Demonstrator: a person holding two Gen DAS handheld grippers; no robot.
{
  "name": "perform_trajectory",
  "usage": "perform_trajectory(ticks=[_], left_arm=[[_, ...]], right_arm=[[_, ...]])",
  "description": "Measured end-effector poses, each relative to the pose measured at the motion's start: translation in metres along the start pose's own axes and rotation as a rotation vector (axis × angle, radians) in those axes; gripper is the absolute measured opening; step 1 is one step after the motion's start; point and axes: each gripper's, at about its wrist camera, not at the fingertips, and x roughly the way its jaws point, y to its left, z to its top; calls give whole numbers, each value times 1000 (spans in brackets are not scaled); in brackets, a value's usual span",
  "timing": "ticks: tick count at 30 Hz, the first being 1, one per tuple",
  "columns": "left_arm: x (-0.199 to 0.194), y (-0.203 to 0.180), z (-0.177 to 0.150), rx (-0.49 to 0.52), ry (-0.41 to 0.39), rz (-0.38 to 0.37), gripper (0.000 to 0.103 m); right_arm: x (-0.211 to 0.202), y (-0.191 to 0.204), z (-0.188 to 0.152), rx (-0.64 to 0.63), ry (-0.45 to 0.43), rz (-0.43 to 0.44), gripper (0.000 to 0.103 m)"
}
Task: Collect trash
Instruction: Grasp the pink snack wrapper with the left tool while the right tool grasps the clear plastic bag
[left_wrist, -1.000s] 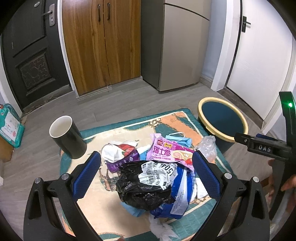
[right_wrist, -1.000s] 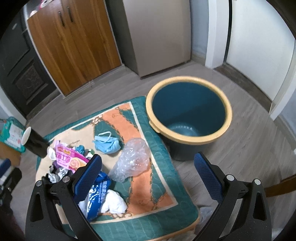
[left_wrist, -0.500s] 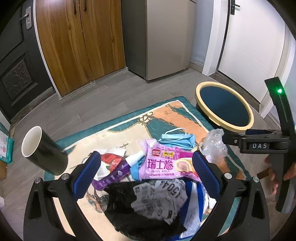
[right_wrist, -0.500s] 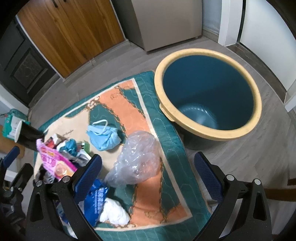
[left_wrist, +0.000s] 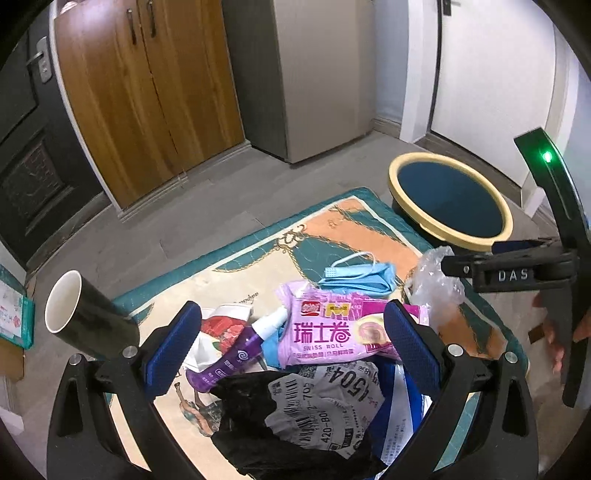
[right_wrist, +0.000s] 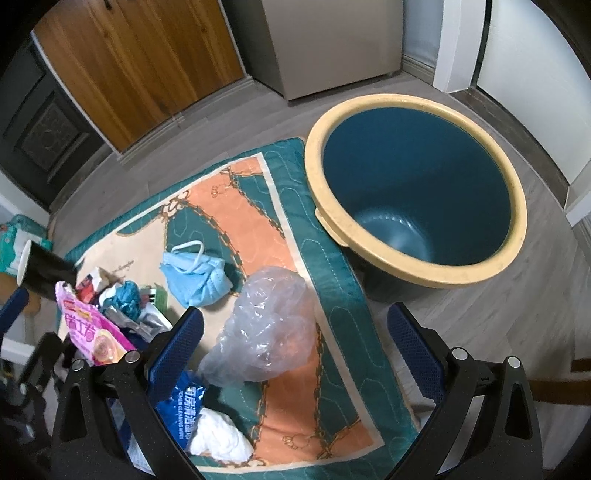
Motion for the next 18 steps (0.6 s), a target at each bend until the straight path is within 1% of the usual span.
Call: perform_trajectory(ticks=[3, 5, 8, 9, 10, 12, 15, 16, 18], left_arm=[[-1, 1, 1, 1, -14, 2, 97], [-2, 2, 2, 10, -24, 18, 97], [0, 2, 4, -15, 4, -14, 97], [-1, 1, 4, -12, 0, 0, 97], [-3, 0, 4, 0, -14, -6, 97], [-6, -1, 3, 10, -40, -37, 97], [-4, -3, 3, 27, -39, -27, 96], [-2, -2, 2, 27, -32, -32, 95], [4, -1, 2, 19, -11, -51, 85]], right_arm=[[-1, -3, 1, 13, -3, -3, 99], [-1, -4, 1, 16, -4, -3, 99], [0, -4, 1, 12, -3, -4, 99], [0, -3, 1, 11, -1, -4, 99], [1, -3, 1, 12, 0, -4, 99], [1, -4, 1, 16, 2, -4, 99], [1, -5, 0, 22, -2, 0, 99], [1, -5, 1, 23, -4, 0, 99], [1, -5, 0, 22, -5, 1, 99]])
